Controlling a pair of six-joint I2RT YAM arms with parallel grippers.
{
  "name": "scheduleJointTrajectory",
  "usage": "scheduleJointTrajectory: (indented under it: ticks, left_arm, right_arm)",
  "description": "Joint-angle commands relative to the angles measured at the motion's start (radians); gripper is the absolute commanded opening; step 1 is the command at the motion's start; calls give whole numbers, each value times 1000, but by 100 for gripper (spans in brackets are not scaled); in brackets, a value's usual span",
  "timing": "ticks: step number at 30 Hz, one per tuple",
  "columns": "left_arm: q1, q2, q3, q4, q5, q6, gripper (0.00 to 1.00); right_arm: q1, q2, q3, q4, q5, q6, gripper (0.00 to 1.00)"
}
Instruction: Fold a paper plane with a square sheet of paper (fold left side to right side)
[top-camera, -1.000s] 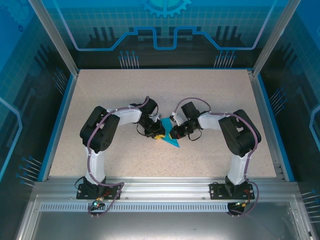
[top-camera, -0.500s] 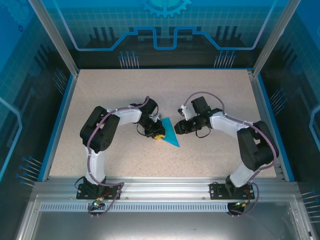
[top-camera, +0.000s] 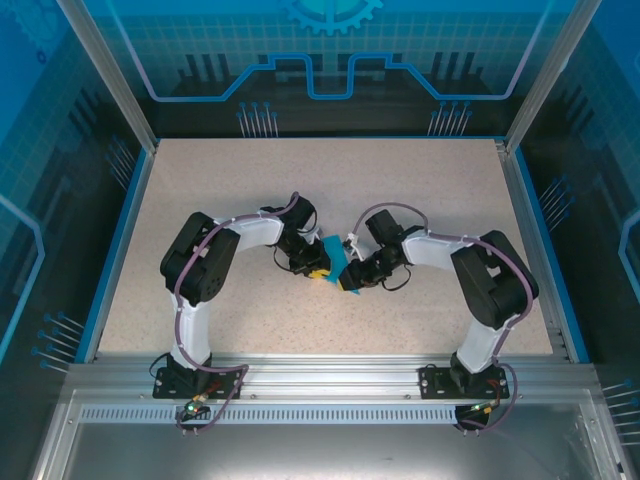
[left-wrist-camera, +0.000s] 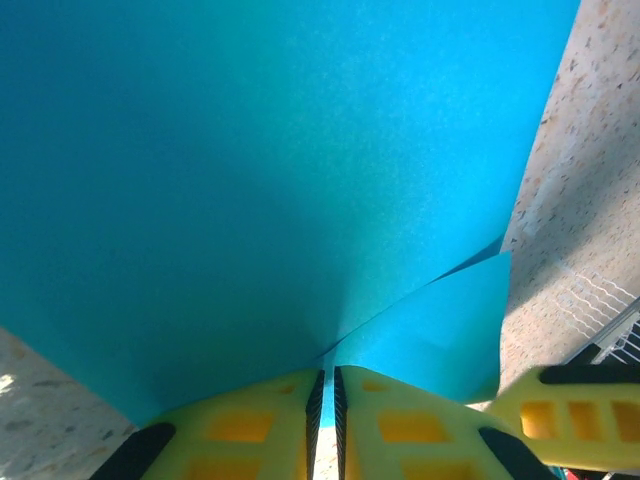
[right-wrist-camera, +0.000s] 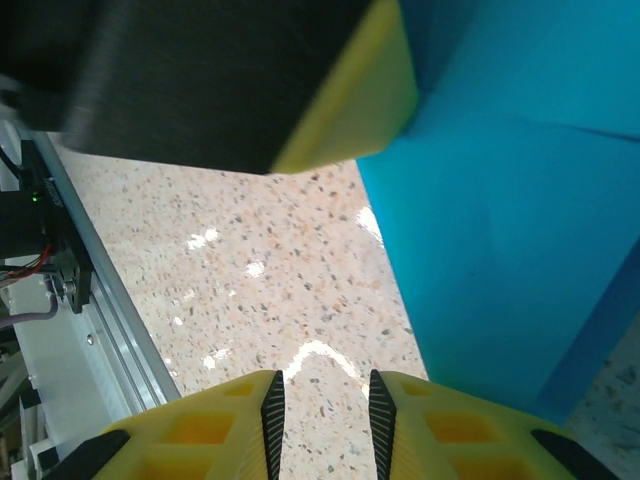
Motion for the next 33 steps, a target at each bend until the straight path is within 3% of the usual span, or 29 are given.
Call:
scheduleJointTrajectory:
  ticks: [1, 24, 33]
  left_arm:
    - [-11, 59, -10, -53, -98, 14, 17]
    - [-10, 62, 5, -65, -106, 19, 17]
    - [-10, 35, 80, -104, -107, 38, 18]
  right_arm:
    - [8, 31, 35, -43, 5, 15, 31]
    - [-25, 55, 13, -82, 71, 34, 31]
    - [-60, 110, -38, -98, 81, 88, 23]
